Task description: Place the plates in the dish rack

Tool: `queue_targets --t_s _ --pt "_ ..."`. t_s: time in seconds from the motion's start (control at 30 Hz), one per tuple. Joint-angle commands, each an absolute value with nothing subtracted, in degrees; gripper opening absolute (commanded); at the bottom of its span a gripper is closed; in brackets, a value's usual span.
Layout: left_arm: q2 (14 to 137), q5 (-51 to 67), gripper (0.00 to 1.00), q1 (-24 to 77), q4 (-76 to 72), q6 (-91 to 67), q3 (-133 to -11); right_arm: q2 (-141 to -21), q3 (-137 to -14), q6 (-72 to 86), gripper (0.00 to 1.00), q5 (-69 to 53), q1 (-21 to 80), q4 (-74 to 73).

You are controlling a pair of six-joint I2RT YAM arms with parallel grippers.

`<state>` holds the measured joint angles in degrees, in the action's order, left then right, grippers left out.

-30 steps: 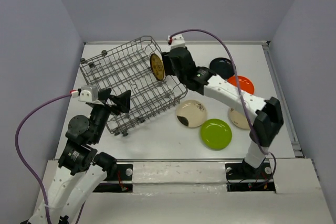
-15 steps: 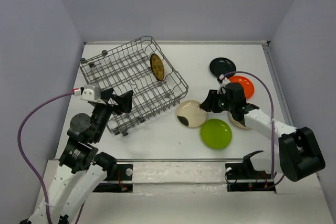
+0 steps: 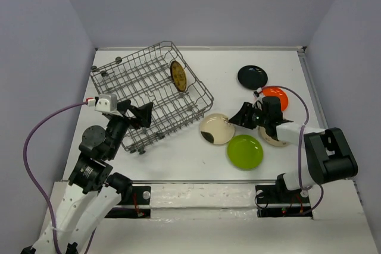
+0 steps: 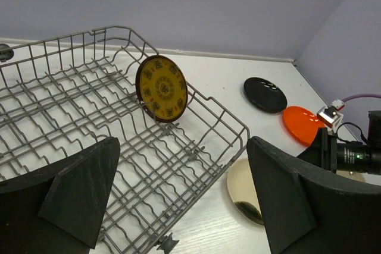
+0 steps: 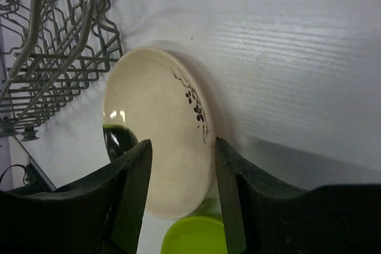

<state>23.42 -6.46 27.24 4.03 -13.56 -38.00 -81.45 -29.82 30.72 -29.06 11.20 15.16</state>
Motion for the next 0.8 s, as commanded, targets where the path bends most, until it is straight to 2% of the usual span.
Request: queue_targets --t_s 0.0,0.4,0.63,0.77 --pt "24.0 -5.6 0.99 26.7 0.6 -12.9 -39.6 -83.8 -29.3 32.1 0.51 -32.2 10.7 20.1" --pt "22.9 -5.2 0.99 26.6 0.6 -13.1 -39.6 -87.2 -28.2 32.2 0.42 -29.8 10.7 19.6" --pt "22.4 -5.1 0.99 26.6 0.6 -13.1 -39.6 -88.2 -28.4 32.5 0.31 -29.1 10.7 19.6" --pt "22.2 -5.0 0.99 26.6 0.6 -13.1 -39.6 -89.0 -28.6 32.8 0.30 -29.1 10.7 19.8"
